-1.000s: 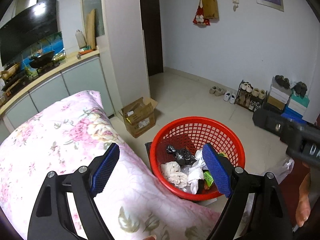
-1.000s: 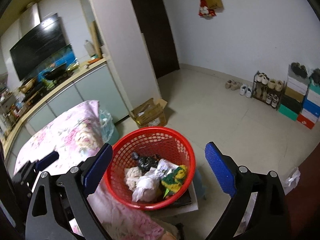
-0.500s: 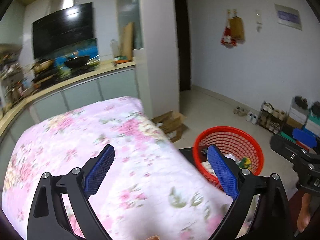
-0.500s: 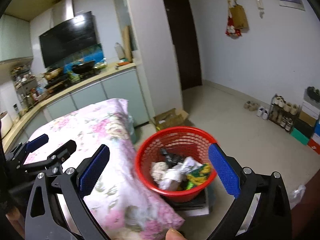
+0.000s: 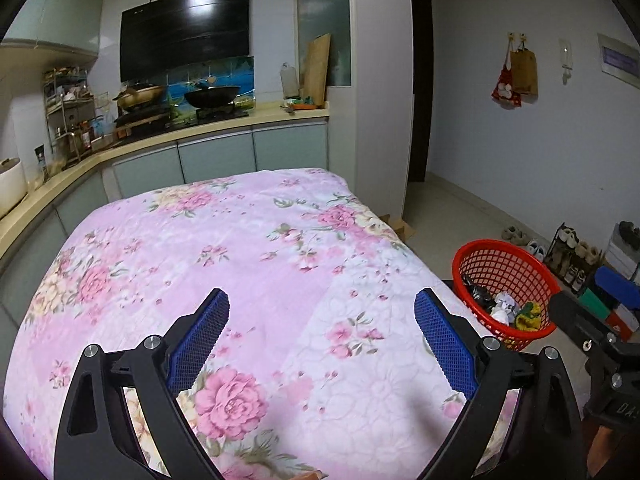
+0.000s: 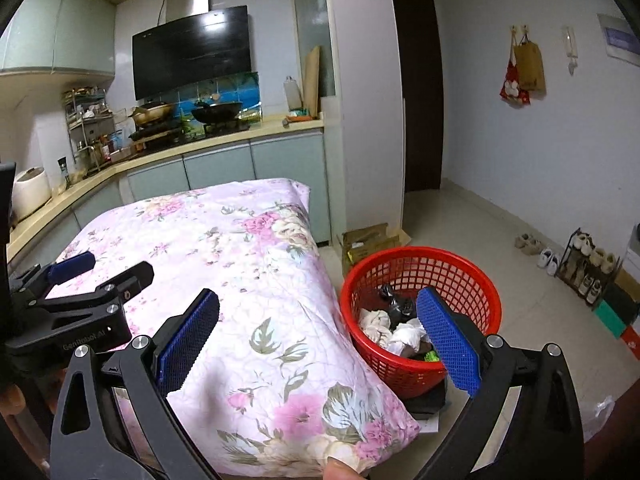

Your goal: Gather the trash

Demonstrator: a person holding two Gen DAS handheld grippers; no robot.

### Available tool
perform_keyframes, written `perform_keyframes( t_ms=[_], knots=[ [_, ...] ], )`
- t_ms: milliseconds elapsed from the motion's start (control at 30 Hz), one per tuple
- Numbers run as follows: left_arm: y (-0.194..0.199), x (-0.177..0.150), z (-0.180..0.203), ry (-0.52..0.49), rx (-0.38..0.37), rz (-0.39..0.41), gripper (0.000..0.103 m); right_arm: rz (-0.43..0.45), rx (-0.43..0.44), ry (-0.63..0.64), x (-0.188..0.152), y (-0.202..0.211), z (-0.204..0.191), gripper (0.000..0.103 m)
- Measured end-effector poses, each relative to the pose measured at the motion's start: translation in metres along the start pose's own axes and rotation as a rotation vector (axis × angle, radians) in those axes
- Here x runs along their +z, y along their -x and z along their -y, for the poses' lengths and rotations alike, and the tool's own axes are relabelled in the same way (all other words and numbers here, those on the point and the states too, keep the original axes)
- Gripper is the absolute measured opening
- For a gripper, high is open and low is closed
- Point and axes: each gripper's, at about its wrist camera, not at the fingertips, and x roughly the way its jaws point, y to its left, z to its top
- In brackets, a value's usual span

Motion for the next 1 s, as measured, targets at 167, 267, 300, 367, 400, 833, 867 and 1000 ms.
perform_keyframes(
  t_ms=[167, 267, 300, 367, 400, 833, 867, 1000],
  knots=[
    [0.0046, -0.0036, -0.0063, 0.023, 0.003, 0.012, 0.091, 0.038, -0.010, -0.003, -0.0002, 0.0072, 0.0003, 0.096],
    [0.0054, -0.0044, -0.0065, 0.024, 0.002, 0.019, 0.091, 0.037, -0.016, 0.005, -0.0020, 0.0052, -0.0011, 0.096],
    [0.0057, -0.0044, -0.0065, 0.025, 0.002, 0.020, 0.091, 0.034, -0.018, 0.008, -0.0031, 0.0049, -0.0015, 0.096],
    [0.0062, -0.0039, -0.0064, 0.024, 0.003, 0.025, 0.091, 0.032, -0.023, 0.011, -0.0036, 0.0033, -0.0016, 0.096],
    [0.0067, -0.0040, -0.0056, 0.024, 0.004, 0.027, 0.091, 0.030, -0.025, 0.011, -0.0036, 0.0027, -0.0011, 0.096],
    [0.0098, -0.0058, -0.0047, 0.029, 0.002, 0.047, 0.091, 0.030, -0.043, 0.002, -0.0047, 0.0010, 0.0015, 0.096],
    [0.0100, -0.0056, -0.0047, 0.028, 0.002, 0.047, 0.091, 0.030, -0.045, 0.001, -0.0049, 0.0007, 0.0017, 0.096],
    [0.0101, -0.0053, -0.0038, 0.027, -0.003, 0.048, 0.091, 0.028, -0.047, -0.006, -0.0048, 0.0004, 0.0031, 0.096]
  ],
)
